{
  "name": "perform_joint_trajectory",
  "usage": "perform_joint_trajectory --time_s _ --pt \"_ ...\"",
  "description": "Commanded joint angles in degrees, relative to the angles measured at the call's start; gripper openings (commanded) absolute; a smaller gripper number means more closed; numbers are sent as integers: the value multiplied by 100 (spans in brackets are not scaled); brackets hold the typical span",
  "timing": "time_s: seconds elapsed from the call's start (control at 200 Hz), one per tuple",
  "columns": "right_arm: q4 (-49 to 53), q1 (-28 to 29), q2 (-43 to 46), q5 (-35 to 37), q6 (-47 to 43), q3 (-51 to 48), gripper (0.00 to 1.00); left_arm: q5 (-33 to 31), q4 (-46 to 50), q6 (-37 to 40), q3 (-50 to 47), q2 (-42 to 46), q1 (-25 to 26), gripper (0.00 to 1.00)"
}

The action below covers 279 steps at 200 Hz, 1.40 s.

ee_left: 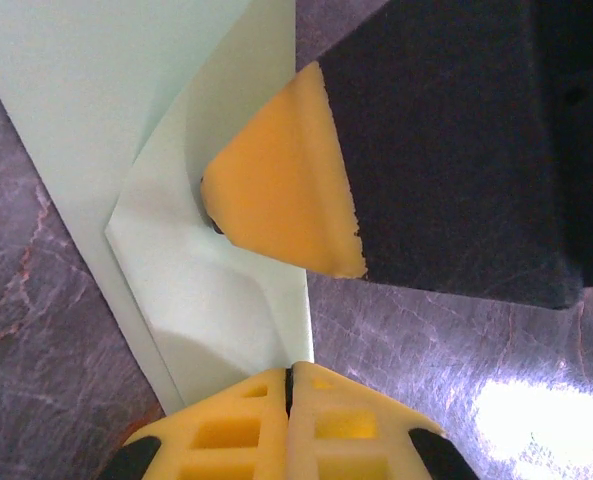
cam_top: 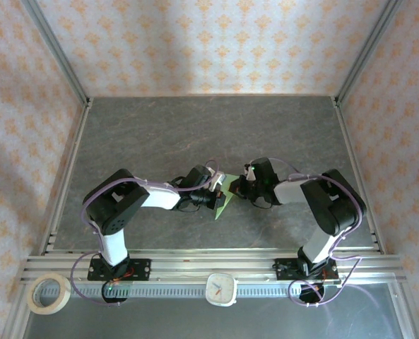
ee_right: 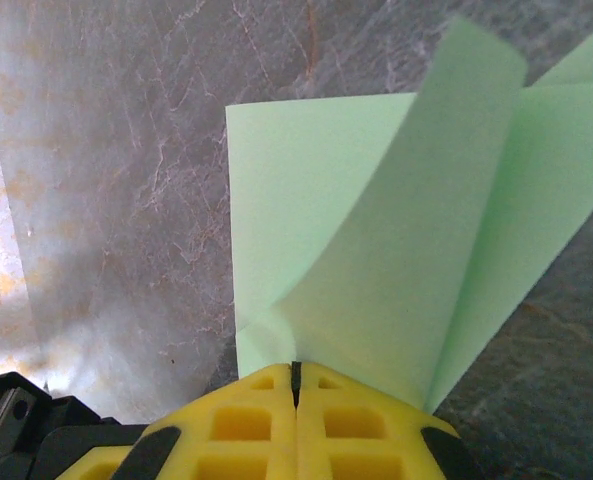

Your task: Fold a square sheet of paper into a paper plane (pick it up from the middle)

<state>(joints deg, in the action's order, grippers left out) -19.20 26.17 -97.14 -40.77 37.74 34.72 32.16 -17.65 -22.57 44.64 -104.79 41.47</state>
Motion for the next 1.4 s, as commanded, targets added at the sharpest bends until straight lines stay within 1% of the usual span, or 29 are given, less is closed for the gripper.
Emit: perform_joint_trajectory --time_s 0.0,0.235,0.53,0.611,0.761,0.866,1.001,1.111,1.201,1.321,1.391 --pt "185 -318 -228 435 -271 173 0 -380 1457 158 -316 -657 -59 0" --pt "466 -737 -366 417 -413 453 0 -342 1414 165 -304 -740 -60 0" --pt "830 -1043 -569 438 -572 866 0 -369 1443 209 -345 -723 -61 0" --pt "846 -1044 -418 292 -573 948 0 -369 1431 210 -360 -709 -60 0" --pt "651 -1027 162 4 -422 888 0 -355 1415 226 -363 -708 -65 0" --pt "532 -845 362 -110 -392 768 0 -350 1405 223 -344 -731 -60 0" --pt "397 -525 161 -172 -333 603 0 -349 1446 242 -324 -744 -62 0" --pt "383 -509 -30 -57 -371 475 0 -351 1483 244 -294 -736 -61 0" --pt "650 -592 -180 60 -610 560 0 -342 1501 253 -277 -735 -63 0" --pt "681 -879 -461 68 -652 638 0 -328 1541 273 -250 -762 -61 0" --pt "864 -987 -548 227 -738 755 0 -335 1557 266 -251 -757 -65 0"
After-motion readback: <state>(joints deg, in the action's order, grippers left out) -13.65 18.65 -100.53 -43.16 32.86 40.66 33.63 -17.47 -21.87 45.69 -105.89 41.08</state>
